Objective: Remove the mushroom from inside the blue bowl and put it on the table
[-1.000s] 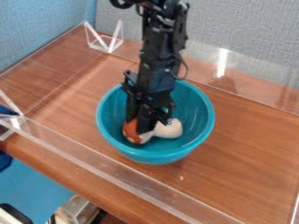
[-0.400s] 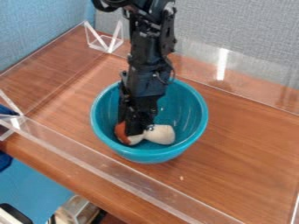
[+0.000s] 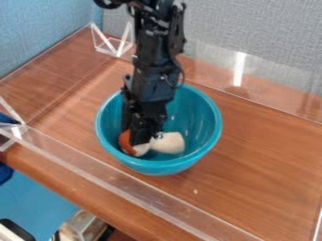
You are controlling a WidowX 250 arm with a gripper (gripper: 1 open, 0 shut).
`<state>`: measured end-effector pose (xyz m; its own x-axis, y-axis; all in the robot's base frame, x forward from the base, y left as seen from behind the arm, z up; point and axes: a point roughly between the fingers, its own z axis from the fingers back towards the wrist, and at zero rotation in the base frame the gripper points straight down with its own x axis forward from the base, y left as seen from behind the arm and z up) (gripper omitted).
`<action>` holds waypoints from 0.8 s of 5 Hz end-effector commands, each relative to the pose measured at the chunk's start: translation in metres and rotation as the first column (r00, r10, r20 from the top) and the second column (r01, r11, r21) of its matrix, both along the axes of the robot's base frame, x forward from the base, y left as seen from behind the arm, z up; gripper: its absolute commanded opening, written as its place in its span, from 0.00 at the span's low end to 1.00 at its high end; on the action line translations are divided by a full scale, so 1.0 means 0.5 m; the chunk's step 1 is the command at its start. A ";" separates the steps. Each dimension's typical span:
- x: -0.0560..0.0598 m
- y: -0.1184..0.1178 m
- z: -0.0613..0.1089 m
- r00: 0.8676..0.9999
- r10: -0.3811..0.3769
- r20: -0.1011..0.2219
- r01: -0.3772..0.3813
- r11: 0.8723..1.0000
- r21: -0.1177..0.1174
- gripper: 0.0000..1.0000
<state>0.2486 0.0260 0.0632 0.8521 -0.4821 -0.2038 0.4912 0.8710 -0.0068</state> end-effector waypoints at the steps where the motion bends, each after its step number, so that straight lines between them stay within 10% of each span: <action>1: 0.023 0.003 0.048 0.996 -0.042 0.075 0.042 0.999 0.002 0.00; 4: 0.027 0.008 0.037 0.982 -0.164 0.097 0.164 0.986 0.003 0.00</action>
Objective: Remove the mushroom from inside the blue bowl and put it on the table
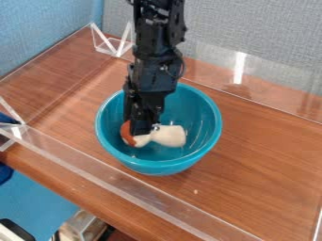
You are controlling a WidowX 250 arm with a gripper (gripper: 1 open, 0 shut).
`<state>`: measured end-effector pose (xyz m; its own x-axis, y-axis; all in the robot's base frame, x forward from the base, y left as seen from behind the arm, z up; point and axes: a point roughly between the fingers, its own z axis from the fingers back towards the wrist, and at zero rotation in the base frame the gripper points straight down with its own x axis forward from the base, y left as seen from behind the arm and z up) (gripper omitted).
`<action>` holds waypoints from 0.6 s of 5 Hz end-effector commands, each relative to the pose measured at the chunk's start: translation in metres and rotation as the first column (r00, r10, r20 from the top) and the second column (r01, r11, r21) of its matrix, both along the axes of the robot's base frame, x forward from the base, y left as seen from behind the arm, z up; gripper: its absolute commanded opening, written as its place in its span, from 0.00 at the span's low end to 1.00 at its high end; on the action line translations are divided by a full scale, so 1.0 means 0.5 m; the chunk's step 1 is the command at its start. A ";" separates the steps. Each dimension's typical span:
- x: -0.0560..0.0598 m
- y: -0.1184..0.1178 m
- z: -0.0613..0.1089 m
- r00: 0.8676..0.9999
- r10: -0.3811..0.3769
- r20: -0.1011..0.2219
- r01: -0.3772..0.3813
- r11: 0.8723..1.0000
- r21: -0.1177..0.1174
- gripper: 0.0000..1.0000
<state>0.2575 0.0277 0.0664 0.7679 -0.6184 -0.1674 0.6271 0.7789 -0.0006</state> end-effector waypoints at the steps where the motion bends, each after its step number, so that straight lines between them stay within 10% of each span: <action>1: 0.008 0.004 0.023 0.996 -0.039 0.075 0.039 0.999 0.005 0.00; 3: 0.005 -0.002 0.084 0.991 -0.064 0.119 0.064 0.998 0.004 0.00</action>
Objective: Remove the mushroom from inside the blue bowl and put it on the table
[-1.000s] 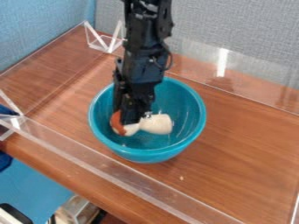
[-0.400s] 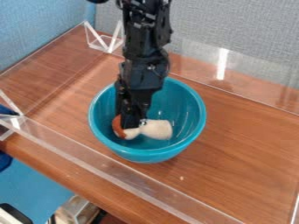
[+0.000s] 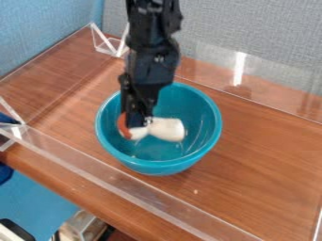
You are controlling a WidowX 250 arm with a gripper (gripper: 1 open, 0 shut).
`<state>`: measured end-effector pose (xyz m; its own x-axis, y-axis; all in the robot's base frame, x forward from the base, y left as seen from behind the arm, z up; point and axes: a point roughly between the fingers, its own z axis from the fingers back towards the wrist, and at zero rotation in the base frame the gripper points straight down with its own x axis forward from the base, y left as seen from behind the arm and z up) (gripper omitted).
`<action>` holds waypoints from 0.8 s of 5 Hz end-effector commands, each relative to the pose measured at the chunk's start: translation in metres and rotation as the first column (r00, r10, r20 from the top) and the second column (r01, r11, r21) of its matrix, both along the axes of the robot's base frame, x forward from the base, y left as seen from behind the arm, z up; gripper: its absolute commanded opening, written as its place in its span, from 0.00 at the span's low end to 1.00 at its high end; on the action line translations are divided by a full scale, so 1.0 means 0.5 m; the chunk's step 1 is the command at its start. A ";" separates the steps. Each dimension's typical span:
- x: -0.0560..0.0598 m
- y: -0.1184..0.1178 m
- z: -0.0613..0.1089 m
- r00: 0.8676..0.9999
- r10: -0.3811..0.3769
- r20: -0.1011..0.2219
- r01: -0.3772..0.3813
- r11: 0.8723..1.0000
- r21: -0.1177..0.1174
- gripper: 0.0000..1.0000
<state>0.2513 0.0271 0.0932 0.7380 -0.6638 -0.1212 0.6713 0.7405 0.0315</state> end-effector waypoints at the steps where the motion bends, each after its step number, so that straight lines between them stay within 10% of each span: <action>1: 0.031 -0.043 0.067 0.995 0.015 0.100 -0.015 1.000 0.003 0.00; 4: 0.069 -0.082 0.154 0.980 -0.129 0.150 0.128 0.992 0.018 0.00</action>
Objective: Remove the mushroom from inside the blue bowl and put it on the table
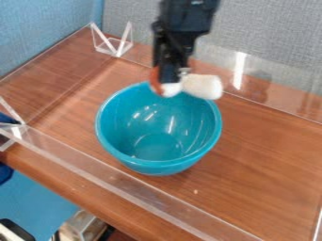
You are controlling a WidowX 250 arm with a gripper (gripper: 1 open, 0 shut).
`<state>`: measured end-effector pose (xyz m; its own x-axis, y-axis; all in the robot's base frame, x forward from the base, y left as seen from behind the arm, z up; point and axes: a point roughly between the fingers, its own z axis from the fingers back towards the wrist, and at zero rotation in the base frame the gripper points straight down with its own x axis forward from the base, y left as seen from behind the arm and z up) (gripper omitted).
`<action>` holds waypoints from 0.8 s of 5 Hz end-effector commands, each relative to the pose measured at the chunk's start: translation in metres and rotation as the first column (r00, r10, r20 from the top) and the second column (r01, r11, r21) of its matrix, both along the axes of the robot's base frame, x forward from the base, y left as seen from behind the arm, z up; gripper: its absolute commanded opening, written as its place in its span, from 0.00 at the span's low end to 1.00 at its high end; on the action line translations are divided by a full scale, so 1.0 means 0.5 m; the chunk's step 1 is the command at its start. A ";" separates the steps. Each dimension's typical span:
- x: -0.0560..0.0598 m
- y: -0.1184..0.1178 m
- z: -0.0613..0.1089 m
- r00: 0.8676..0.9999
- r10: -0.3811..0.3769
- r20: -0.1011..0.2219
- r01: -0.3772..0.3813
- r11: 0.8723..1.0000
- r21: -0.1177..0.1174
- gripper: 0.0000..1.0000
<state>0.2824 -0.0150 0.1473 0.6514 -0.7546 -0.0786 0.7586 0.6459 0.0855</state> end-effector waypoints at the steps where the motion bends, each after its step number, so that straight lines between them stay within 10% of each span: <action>1: 0.007 -0.061 0.039 0.993 -0.088 0.082 0.089 0.996 -0.014 0.00; 4: -0.047 -0.156 -0.053 0.948 -0.316 0.046 0.318 0.947 -0.041 0.00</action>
<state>0.2567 -0.0917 0.1076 0.3923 -0.9185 -0.0490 0.9194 0.3898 0.0529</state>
